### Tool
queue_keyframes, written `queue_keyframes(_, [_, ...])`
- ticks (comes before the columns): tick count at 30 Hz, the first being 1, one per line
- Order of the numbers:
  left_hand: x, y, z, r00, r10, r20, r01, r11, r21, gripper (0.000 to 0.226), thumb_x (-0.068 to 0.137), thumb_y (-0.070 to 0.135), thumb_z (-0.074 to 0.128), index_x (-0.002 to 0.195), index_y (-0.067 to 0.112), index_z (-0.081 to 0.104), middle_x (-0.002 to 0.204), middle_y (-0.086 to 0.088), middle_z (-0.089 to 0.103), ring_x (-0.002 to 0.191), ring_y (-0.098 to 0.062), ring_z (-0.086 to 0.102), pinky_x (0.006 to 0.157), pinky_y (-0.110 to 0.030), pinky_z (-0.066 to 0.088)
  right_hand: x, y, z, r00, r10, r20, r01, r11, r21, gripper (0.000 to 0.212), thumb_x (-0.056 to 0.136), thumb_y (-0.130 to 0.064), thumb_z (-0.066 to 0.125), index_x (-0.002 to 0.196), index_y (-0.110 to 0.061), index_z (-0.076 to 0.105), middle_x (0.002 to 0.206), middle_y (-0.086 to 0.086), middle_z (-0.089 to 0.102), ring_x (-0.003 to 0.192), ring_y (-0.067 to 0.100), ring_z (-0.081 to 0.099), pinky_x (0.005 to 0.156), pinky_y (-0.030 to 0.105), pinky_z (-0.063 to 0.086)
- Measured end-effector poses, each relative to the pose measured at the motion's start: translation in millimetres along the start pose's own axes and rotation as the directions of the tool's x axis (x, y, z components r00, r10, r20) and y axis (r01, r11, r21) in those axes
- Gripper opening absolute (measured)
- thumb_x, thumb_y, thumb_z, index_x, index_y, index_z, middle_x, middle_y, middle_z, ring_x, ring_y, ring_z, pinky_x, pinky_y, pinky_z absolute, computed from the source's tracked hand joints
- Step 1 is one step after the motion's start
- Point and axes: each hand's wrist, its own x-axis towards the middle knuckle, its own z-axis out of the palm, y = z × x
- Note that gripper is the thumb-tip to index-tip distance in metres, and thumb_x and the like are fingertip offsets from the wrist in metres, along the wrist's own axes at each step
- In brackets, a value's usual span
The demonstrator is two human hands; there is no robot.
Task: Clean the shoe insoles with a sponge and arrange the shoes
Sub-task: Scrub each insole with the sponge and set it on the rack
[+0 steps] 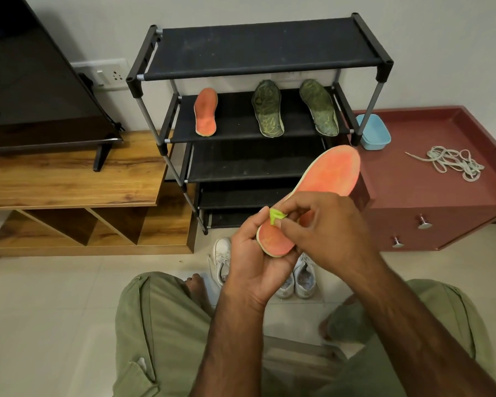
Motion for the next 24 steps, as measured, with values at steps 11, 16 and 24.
queue_keyframes(11, [0, -1, 2, 1.000, 0.000, 0.010, 0.000, 1.000, 0.011, 0.054, 0.103, 0.029, 0.043, 0.142, -0.006, 0.051, 0.145, -0.029, 0.054, 0.134, -0.038, 0.054, 0.118, -0.047, 0.038, 8, 5, -8, 0.988, 0.073, -0.135, -0.076, 0.997, -0.021, 0.009, 0.087, -0.045, 0.075, 0.094, -0.040, 0.076, 0.079, -0.022, 0.071, 0.077, 0.004, 0.068, 0.073, 0.039, 0.060])
queue_keyframes(16, [-1, -1, 2, 1.000, -0.015, 0.013, 0.015, 1.000, -0.009, 0.049, 0.102, 0.029, 0.043, 0.136, -0.005, 0.056, 0.138, -0.026, 0.060, 0.129, -0.035, 0.058, 0.117, -0.044, 0.038, 1, -1, -5, 0.999, 0.020, 0.043, -0.020, 1.000, 0.018, 0.007, 0.085, -0.042, 0.078, 0.092, -0.041, 0.077, 0.079, -0.023, 0.072, 0.078, 0.000, 0.068, 0.074, 0.036, 0.060])
queue_keyframes(24, [-5, 0, 8, 1.000, -0.012, 0.011, 0.013, 0.999, -0.031, 0.047, 0.101, 0.024, 0.041, 0.129, -0.006, 0.064, 0.134, -0.028, 0.062, 0.124, -0.036, 0.063, 0.111, -0.043, 0.046, 2, 6, -5, 0.998, 0.055, -0.044, -0.054, 0.998, 0.017, 0.007, 0.086, -0.042, 0.077, 0.091, -0.039, 0.075, 0.080, -0.020, 0.072, 0.077, 0.004, 0.068, 0.074, 0.040, 0.060])
